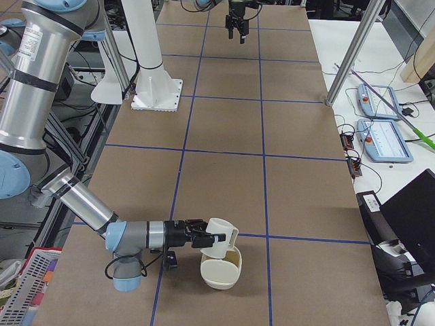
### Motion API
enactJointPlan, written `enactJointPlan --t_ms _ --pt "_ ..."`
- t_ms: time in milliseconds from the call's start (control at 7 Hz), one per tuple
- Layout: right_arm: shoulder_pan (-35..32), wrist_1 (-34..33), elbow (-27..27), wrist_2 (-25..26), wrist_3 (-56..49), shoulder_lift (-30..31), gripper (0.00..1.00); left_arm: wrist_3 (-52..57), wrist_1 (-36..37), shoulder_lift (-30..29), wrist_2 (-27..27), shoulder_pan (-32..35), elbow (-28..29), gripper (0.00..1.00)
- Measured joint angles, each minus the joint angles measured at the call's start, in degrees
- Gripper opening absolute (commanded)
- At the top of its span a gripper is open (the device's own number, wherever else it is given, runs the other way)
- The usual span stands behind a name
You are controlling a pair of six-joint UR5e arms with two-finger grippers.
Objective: Left arm hands cup to right arm to dump lemon
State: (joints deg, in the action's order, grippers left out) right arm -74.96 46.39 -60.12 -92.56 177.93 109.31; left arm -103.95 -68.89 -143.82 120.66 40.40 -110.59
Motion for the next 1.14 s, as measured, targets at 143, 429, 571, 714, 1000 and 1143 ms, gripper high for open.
enactJointPlan --t_ms 143,429,571,714,1000,1143 --pt "-1.0 0.7 0.7 -1.4 2.1 -0.5 0.11 0.0 0.5 -0.1 -0.3 0.0 -0.1 1.00" --pt "-2.1 0.7 1.5 -2.3 4.3 -2.4 0.11 0.0 1.2 -0.2 -0.9 0.0 -0.6 1.00" --pt "-2.7 0.6 2.2 -2.7 5.4 -3.5 0.10 0.1 1.6 -0.3 -1.0 -0.1 -0.7 1.00" --pt "-3.5 0.4 2.9 -3.4 7.0 -4.9 0.10 0.1 2.0 -0.5 -1.0 -0.1 -1.0 1.00" --pt "-4.6 0.4 5.0 -4.8 8.7 -6.7 0.10 0.2 2.8 -0.8 -1.4 0.0 -1.5 1.00" --pt "-5.1 0.4 5.4 -5.7 10.3 -6.7 0.11 0.2 2.9 -1.0 -1.8 0.0 -1.5 1.00"
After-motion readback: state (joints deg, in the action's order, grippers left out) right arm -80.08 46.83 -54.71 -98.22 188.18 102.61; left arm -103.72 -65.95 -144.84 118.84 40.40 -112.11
